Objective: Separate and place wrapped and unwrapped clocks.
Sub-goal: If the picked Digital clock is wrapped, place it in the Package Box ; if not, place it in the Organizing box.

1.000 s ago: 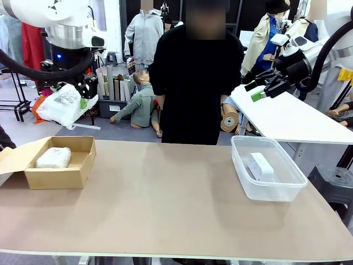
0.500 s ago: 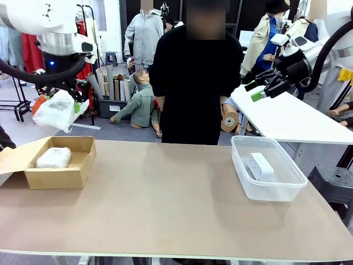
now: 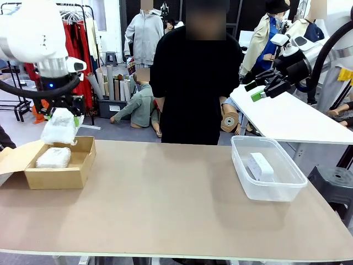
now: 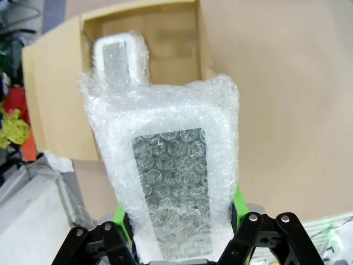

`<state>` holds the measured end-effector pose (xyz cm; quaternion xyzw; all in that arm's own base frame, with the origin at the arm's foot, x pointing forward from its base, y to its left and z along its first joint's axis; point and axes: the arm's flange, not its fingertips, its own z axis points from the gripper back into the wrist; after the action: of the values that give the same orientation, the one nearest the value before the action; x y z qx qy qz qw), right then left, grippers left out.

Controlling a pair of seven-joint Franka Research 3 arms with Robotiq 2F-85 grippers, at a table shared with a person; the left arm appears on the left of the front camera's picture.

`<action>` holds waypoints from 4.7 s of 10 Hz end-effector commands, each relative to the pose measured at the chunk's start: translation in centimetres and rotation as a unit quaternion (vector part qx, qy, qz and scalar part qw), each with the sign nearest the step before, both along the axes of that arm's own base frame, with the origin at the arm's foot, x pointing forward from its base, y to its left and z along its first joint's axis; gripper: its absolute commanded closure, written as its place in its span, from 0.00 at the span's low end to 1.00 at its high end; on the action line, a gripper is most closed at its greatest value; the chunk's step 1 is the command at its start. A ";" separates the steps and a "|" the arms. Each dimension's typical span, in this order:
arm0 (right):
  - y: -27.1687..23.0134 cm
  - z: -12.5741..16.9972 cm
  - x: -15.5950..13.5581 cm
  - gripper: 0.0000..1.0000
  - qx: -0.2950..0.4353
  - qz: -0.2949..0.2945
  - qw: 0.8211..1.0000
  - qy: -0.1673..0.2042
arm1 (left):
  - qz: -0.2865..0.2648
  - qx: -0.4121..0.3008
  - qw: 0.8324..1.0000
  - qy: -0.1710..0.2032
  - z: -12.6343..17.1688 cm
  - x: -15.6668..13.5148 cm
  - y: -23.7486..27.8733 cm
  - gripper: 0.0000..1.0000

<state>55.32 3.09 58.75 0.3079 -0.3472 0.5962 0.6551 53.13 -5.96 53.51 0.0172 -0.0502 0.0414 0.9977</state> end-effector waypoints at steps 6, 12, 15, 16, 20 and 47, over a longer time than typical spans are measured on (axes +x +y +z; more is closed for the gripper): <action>0.1 0.1 -0.2 0.00 0.001 0.003 1.000 -0.007 | 0.005 0.069 0.997 0.020 -4.2 9.3 1.7 1.00; 0.1 0.1 -0.2 0.00 0.001 0.003 1.000 -0.007 | 0.007 0.061 0.998 0.023 -6.0 10.1 0.9 1.00; 0.1 0.1 -0.2 0.00 0.001 0.003 1.000 -0.007 | -0.003 0.049 0.998 0.026 -6.1 10.1 0.6 1.00; 0.1 0.1 -0.2 0.00 0.001 0.003 1.000 -0.007 | -0.035 0.025 0.999 0.028 -6.4 10.6 1.1 1.00; 0.1 0.1 -0.2 0.00 0.001 0.003 1.000 -0.007 | -0.030 0.001 1.000 -0.002 -8.6 10.7 0.8 1.00; 0.1 0.1 -0.2 0.00 0.001 0.003 1.000 -0.007 | -0.005 -0.021 0.999 0.042 -15.4 10.3 3.1 0.00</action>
<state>55.32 3.08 58.75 0.3078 -0.3473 0.5962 0.6551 63.69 -3.42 37.57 0.0078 -0.0033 0.0383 0.9992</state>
